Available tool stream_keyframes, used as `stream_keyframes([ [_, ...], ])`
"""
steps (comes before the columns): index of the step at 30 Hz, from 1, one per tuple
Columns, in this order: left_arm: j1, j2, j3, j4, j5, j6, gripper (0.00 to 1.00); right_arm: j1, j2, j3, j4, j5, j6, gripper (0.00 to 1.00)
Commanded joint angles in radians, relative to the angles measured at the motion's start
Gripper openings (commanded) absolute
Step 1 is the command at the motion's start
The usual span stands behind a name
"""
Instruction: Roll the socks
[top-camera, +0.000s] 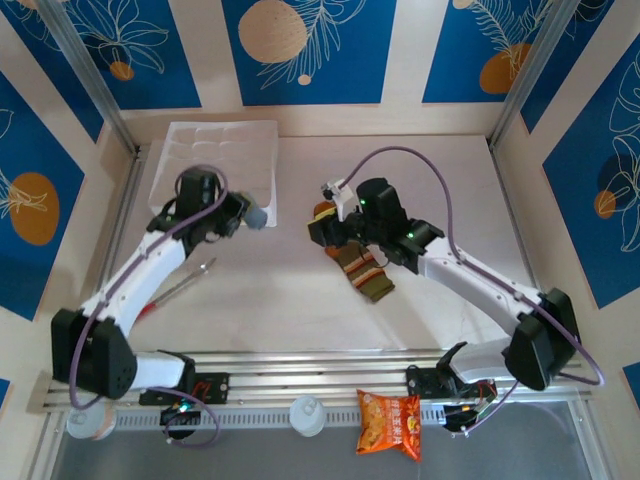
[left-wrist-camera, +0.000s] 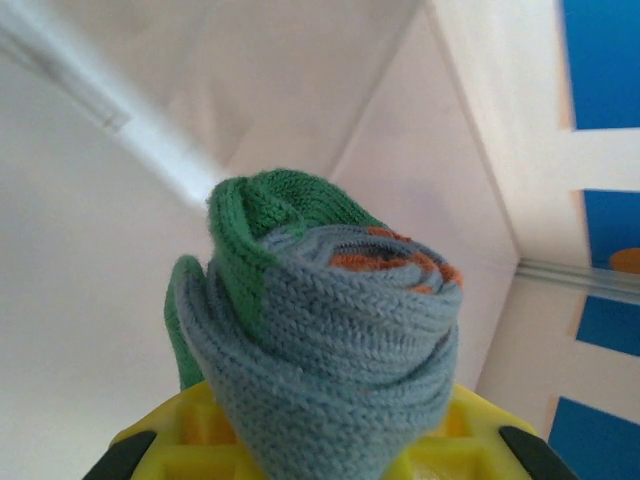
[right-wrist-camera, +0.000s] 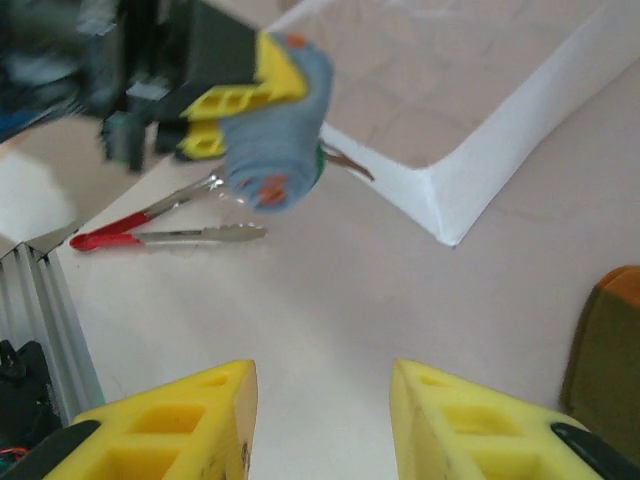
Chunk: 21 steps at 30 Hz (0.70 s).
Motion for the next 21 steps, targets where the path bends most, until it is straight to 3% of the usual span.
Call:
stream_keyframes([
  [1,0.028,0.13,0.116,-0.012,0.03,0.127,0.0,-0.01,-0.069,-0.013,0.048,0.06,-0.068,0.39],
  [5,0.033,0.302,0.275,0.058,0.063,0.184,0.0,-0.016,-0.101,-0.007,0.005,0.068,-0.101,0.37],
  [9,0.042,0.437,0.388,0.028,0.075,0.204,0.0,-0.022,-0.124,-0.024,-0.027,0.068,-0.105,0.35],
  [15,0.069,0.491,0.395,0.03,0.069,0.238,0.0,-0.027,-0.151,-0.045,-0.048,0.072,-0.091,0.33],
  [21,0.117,0.516,0.385,0.044,0.143,0.272,0.0,-0.025,-0.148,-0.045,-0.062,0.066,-0.076,0.31],
])
